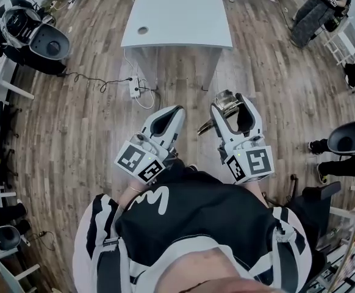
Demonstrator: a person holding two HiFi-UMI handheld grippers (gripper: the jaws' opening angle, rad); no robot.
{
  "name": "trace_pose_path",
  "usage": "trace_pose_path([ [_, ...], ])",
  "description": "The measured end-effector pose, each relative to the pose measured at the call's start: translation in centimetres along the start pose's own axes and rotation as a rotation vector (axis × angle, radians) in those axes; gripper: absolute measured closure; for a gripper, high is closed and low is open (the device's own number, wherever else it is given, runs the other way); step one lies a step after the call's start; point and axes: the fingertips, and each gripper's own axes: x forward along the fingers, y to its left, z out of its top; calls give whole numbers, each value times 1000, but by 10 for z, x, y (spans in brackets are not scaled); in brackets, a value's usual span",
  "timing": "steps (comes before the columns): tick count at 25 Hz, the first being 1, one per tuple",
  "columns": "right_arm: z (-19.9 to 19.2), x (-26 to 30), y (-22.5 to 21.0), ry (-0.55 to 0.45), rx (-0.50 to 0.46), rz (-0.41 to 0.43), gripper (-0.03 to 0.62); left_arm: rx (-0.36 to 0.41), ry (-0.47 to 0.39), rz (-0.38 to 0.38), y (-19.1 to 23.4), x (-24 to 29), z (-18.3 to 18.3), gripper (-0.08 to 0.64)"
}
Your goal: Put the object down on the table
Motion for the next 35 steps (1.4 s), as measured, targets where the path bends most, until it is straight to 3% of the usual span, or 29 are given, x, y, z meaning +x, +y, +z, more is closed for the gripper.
trace_pose_path([
  [9, -5, 11, -7, -4, 22, -18, 284, 34, 12, 16, 15, 3, 4, 555],
  [16, -11, 39, -27, -1, 3, -55, 285, 35, 31, -33, 41, 33, -1, 557],
  [24, -19, 116, -52, 5, -9, -98, 284, 53, 26, -109, 106, 92, 22, 557],
  [35, -13, 227, -88, -23, -26, -162, 285, 62, 51, -145, 208, 150, 44, 557],
])
